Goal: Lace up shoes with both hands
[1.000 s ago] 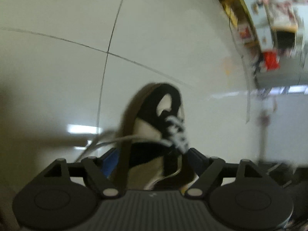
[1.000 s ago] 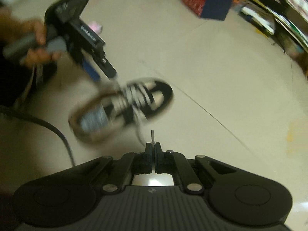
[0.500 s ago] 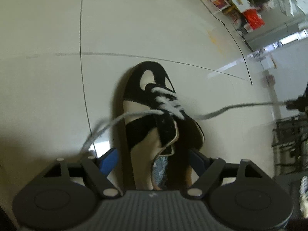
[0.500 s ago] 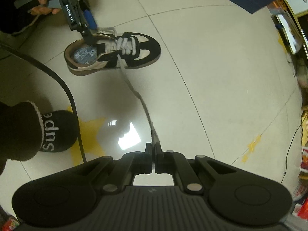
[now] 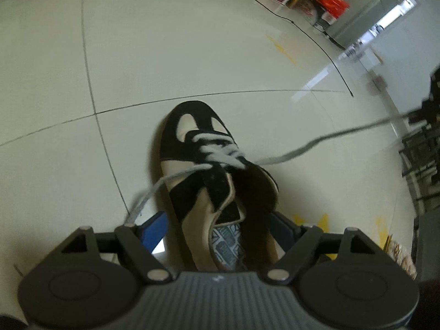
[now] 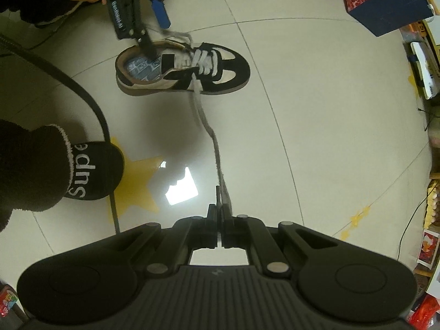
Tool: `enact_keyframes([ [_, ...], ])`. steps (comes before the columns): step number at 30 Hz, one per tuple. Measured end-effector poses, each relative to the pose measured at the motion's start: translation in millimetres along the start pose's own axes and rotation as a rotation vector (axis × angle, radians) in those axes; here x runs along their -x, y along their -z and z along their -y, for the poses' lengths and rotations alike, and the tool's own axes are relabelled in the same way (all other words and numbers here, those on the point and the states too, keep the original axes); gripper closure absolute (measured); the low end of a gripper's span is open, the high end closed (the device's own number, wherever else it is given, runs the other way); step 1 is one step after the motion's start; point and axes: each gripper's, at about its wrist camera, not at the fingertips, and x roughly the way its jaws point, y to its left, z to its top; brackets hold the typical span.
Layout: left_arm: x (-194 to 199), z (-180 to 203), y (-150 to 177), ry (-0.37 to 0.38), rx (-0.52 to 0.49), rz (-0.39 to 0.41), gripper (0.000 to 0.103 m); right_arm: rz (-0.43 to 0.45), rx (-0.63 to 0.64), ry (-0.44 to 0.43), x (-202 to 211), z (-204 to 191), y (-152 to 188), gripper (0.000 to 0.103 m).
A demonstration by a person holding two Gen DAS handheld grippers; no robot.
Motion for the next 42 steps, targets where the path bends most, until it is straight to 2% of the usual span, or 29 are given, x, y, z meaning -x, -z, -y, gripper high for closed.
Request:
enact_keyframes([
  [9,-9,4,4,0.025,-0.046,-0.022,0.021,0.063,-0.024,-0.018,-22,3,-13,0.1],
  [15,-9,-5,11,0.025,-0.073,-0.005,0.021,0.198,-0.127,-0.097,-62,10,-38,0.1],
  [21,-7,-16,11,0.023,-0.051,0.001,0.024,0.327,-0.199,-0.165,-103,-10,-66,0.1],
  [24,-5,-17,9,0.017,-0.048,0.013,0.031,0.394,-0.263,-0.173,-109,-18,-76,0.1],
  [29,-2,-4,2,0.003,-0.135,0.063,0.04,0.487,-0.403,-0.179,-115,-20,-78,0.1],
  [32,-6,5,-2,0.002,-0.185,0.074,0.048,0.525,-0.482,-0.196,-122,-17,-73,0.1],
  [34,-12,9,-5,-0.001,-0.202,0.069,0.059,0.545,-0.512,-0.202,-125,-17,-71,0.1],
  [36,-15,12,-7,-0.012,-0.207,0.069,0.067,0.568,-0.538,-0.211,-128,-18,-69,0.1],
  [42,-15,10,-7,-0.026,-0.193,0.081,0.074,0.624,-0.61,-0.244,-137,-20,-64,0.1],
])
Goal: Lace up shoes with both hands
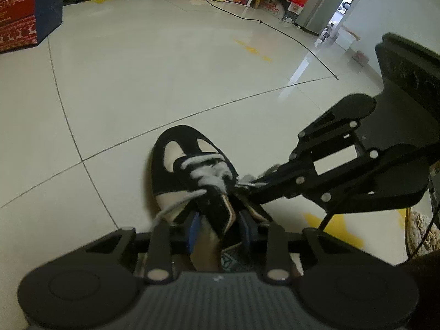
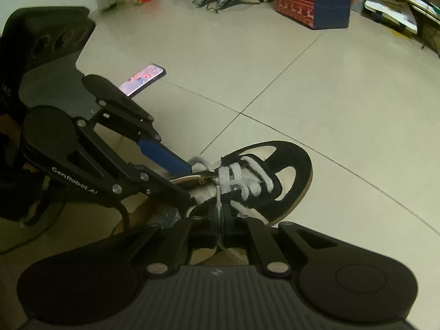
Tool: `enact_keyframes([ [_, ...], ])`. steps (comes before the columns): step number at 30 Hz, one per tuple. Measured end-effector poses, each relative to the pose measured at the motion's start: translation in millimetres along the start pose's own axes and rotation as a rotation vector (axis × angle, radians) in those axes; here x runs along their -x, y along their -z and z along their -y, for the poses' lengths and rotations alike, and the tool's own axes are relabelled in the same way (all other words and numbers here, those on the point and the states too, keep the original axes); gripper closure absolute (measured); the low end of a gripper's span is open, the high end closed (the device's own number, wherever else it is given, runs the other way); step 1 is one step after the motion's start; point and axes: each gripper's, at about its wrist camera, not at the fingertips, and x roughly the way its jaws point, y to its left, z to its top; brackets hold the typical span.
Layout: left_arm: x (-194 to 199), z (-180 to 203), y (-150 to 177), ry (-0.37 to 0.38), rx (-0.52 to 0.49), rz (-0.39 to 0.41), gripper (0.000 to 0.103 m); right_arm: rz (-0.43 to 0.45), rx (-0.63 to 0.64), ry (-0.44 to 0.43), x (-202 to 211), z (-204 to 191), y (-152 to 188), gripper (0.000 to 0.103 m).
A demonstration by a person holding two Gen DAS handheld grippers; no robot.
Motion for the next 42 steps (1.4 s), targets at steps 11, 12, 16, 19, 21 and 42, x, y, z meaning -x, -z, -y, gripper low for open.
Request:
enact_keyframes([
  [11,3,-42,6,0.125,0.376,0.038,0.082,0.07,-0.031,-0.007,-16,-6,13,0.1],
  [12,2,-49,7,0.148,0.438,0.033,0.082,0.075,-0.033,-0.006,-17,-6,13,0.1],
  [16,-2,-70,16,0.217,0.647,0.02,0.082,0.087,-0.016,0.011,-16,-11,14,0.1],
  [19,-4,-78,23,0.254,0.771,0.024,0.087,0.091,0.015,0.034,-14,-16,14,0.1],
  [21,-7,-83,28,0.278,0.853,0.021,0.087,0.096,0.017,0.042,-13,-17,14,0.1],
  [42,-33,-112,67,0.521,1.25,-0.016,0.083,0.126,0.108,0.042,-19,-21,8,0.1],
])
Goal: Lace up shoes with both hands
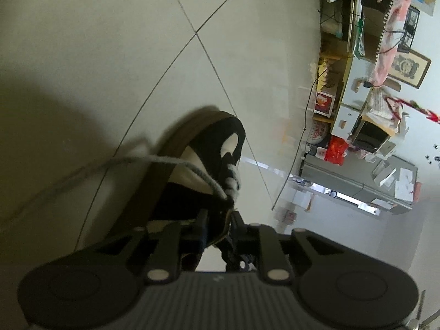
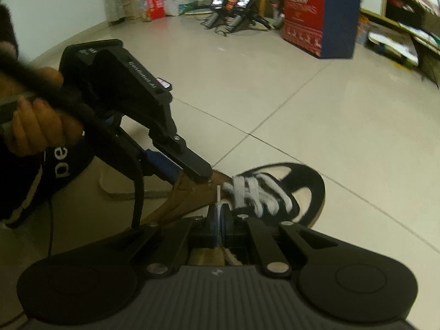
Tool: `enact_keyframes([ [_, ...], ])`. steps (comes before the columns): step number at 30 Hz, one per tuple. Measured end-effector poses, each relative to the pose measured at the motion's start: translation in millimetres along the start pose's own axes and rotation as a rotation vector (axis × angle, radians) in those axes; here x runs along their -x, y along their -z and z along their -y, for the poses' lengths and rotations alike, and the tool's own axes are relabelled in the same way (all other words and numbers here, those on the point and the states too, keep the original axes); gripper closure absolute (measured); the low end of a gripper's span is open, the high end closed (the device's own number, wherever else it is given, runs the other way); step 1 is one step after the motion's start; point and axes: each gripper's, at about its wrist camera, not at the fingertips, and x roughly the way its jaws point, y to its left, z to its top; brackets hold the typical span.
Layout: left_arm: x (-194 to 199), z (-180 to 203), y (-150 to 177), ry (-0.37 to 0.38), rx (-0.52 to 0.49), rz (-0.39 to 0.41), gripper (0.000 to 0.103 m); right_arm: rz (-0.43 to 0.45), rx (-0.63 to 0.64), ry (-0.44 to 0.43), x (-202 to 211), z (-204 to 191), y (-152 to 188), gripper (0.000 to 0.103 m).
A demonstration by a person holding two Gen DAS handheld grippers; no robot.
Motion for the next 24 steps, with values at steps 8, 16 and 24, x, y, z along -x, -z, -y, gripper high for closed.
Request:
enact_keyframes([
  [8,-4,-4,-6,0.017,0.034,-0.033,0.081,0.006,0.106,0.005,-5,-10,-1,0.1],
  [16,-5,-2,-7,0.007,-0.005,-0.017,0.079,-0.032,0.169,0.006,-2,-13,-6,0.1],
  [24,-5,-6,-11,0.013,0.018,-0.02,0.077,-0.073,-0.013,-0.096,-8,18,-14,0.1],
])
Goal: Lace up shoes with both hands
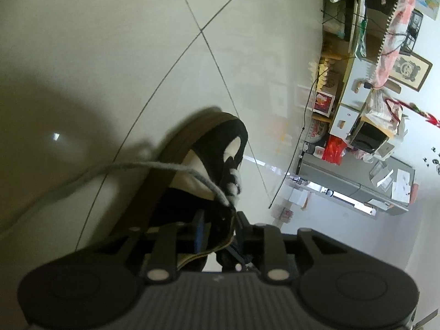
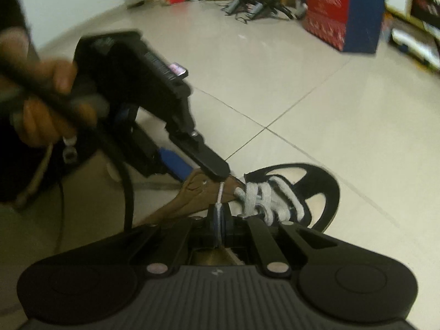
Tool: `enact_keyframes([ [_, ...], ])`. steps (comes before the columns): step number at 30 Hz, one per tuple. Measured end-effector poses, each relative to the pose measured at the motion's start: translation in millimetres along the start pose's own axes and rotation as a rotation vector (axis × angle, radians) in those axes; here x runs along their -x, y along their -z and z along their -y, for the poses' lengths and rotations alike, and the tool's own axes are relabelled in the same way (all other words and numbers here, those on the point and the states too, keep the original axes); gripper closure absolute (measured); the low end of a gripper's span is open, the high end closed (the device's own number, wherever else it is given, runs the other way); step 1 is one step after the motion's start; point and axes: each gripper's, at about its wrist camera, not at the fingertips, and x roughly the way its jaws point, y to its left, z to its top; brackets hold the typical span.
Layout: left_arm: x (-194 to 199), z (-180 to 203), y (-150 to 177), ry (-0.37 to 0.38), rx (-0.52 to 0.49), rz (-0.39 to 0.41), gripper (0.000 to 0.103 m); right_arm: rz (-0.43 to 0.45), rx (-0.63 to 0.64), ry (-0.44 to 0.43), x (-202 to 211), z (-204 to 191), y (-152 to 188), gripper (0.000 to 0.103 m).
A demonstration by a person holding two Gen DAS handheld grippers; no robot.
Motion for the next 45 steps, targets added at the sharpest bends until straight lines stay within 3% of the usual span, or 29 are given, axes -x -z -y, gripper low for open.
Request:
enact_keyframes([
  [7,-1,-10,-3,0.037,0.08,-0.017,0.074,-0.046,-0.014,-0.072,0,9,-9,0.1],
  [15,-3,-12,-6,0.032,0.096,-0.03,0.069,-0.131,-0.157,-0.242,-12,45,-20,0.1],
  [23,-2,-13,-8,0.033,0.095,-0.034,0.068,-0.134,-0.303,-0.331,-13,67,-18,0.1],
  [28,-1,-9,-7,0.021,0.072,-0.029,0.068,-0.145,-0.235,-0.268,7,64,-31,0.1],
  [33,4,2,-4,0.003,0.033,-0.029,0.071,-0.229,-0.042,-0.176,8,50,-46,0.1],
  [36,7,16,-3,-0.011,-0.069,-0.048,0.071,-0.274,0.032,-0.174,6,39,-45,0.1],
  [42,0,65,13,-0.171,-0.508,-0.103,0.071,-0.279,0.029,-0.187,-1,42,-37,0.1],
  [45,-2,78,20,-0.231,-0.638,-0.082,0.073,-0.272,0.032,-0.184,-2,41,-37,0.1],
])
